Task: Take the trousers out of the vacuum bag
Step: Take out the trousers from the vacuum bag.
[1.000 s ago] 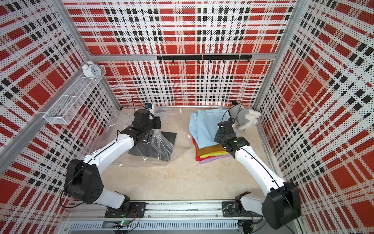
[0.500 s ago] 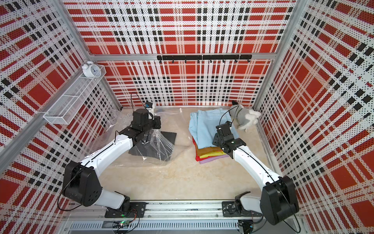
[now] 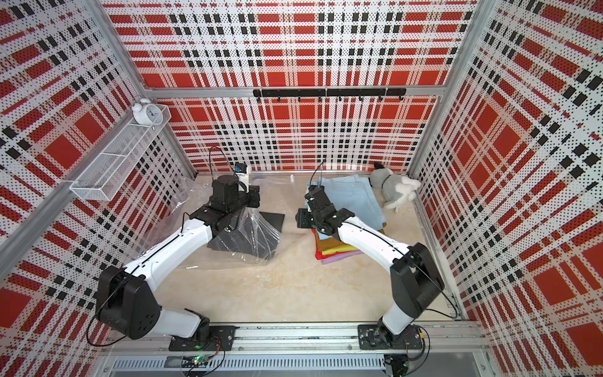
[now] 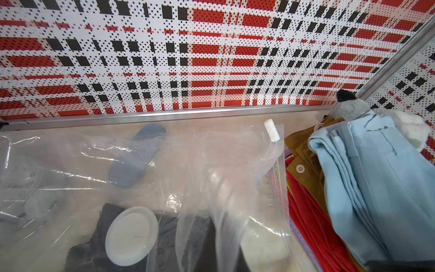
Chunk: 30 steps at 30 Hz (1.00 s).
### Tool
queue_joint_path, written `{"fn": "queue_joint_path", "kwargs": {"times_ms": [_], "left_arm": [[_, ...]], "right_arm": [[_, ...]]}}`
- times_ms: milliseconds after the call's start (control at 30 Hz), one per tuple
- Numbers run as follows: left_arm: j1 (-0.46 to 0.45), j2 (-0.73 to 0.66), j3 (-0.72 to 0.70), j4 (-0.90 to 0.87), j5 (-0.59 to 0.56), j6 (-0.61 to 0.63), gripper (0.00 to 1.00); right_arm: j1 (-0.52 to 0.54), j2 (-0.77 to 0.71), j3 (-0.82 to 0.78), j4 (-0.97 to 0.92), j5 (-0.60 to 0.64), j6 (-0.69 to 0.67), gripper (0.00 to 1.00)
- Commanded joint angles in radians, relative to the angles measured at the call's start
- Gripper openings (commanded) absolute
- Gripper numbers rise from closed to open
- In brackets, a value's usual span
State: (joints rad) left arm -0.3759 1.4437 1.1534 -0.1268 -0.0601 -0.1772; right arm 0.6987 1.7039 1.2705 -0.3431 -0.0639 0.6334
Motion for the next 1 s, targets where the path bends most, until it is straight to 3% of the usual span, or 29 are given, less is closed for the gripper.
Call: {"fn": "queue_joint_path", "kwargs": {"times_ms": [0, 67, 133, 467, 967], "left_arm": [[-0.008, -0.027, 0.002, 0.038, -0.011, 0.013, 0.0], [-0.009, -0.028, 0.0, 0.038, -0.017, 0.012, 0.0], [-0.011, -0.029, -0.002, 0.039, -0.025, 0.014, 0.0], [-0.012, -0.053, -0.015, 0.051, -0.048, 0.022, 0.0], [-0.012, -0.064, -0.027, 0.063, -0.047, 0.023, 0.0]], "right_arm": [[0.038, 0.116, 0.059, 0.084, -0.057, 0.015, 0.54], [0.042, 0.171, 0.076, 0.235, -0.134, 0.143, 0.55], [0.044, 0.221, 0.097, 0.261, -0.141, 0.168, 0.55], [0.05, 0.364, 0.167, 0.267, -0.126, 0.224, 0.55], [0.05, 0.441, 0.175, 0.244, -0.098, 0.245, 0.56]]}}
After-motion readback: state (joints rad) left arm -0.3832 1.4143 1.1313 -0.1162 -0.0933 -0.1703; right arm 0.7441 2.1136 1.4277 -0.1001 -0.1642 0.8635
